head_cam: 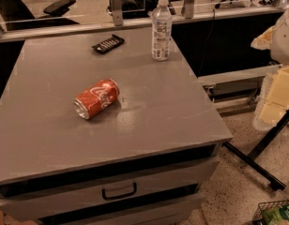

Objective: Move coke can near blue plastic bottle

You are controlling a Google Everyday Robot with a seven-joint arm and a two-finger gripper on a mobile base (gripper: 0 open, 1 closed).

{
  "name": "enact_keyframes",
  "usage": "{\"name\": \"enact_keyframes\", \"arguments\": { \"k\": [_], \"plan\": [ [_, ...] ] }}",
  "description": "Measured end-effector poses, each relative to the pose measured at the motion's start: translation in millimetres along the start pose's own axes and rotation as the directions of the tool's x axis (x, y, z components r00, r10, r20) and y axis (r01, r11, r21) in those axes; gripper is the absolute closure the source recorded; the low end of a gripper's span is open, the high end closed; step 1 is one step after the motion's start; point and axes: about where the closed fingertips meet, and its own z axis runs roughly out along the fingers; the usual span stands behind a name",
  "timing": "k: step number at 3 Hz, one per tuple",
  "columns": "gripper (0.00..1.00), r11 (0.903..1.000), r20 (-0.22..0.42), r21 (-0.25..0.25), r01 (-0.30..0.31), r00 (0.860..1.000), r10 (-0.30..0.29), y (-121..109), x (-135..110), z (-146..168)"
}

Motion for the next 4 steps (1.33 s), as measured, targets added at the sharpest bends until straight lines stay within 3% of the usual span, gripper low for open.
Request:
{"name": "enact_keyframes", "arguments": {
  "k": [1,2,3,4],
  "plan": [
    [0.0,1.0,0.0,0.0,0.0,1.0,0.0,0.0,0.0,0.0],
    [0.0,0.9994,0.06,0.019,-0.027,0.998,0.026,-0.9,-1.4,-19.0],
    [0.0,0.9956,0.197,0.018,-0.092,0.976,0.087,4.6,-11.1,-24.3],
    [0.0,0.9919,0.381,-0.005,-0.127,0.917,0.119,7.9,-47.1,-9.8]
  ]
}}
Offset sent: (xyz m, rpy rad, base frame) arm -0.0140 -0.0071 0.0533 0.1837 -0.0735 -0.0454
